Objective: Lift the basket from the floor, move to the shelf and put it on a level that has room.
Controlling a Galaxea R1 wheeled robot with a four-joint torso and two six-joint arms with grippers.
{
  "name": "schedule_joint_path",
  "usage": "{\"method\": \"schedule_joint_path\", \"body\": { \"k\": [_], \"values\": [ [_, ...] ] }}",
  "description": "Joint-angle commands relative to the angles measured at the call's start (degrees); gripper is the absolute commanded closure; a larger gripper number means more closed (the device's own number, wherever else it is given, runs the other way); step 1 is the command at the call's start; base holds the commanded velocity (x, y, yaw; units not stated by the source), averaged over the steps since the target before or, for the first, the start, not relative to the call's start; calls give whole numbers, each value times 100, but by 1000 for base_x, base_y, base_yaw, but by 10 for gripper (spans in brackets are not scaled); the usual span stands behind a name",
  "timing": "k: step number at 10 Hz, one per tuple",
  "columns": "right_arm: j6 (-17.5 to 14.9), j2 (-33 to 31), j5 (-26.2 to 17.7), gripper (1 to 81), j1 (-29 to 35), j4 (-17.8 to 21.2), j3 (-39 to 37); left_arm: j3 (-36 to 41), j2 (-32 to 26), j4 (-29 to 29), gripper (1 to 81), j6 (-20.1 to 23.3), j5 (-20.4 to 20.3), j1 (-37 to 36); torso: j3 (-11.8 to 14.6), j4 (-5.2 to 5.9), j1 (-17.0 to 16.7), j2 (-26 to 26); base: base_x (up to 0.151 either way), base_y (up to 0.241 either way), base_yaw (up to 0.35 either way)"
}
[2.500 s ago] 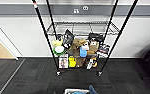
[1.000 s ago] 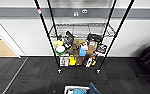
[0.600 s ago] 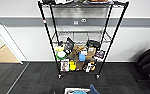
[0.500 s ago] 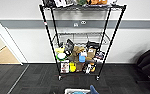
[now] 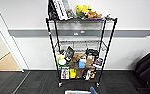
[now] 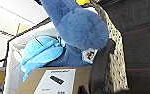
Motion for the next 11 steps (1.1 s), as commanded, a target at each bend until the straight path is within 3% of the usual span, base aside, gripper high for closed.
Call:
{"method": "schedule_joint_path", "body": {
  "k": [1,4,5,7,8,11],
  "values": [
    [70,-105,33,811,700,45,404,495,-227,-44,811,36,144,-712,557,0,-358,557,0,0,0],
    [70,-166,42,811,647,36,536,671,-289,-44,811,36,100,-651,1144,0,-737,1122,0,0,0],
    [70,-166,42,811,630,45,528,654,-272,-35,811,45,100,-624,1332,0,-488,730,0,0,0],
    [70,-184,42,811,621,45,545,601,-236,-17,811,45,65,-589,1690,0,-726,1082,0,0,0],
    [70,-166,42,811,629,36,528,531,-193,-8,811,45,74,-571,1259,0,-763,1117,0,0,0],
    [79,-157,42,811,630,45,510,434,-140,-9,811,45,65,-554,1432,0,-822,1167,0,0,0]
  ]
}}
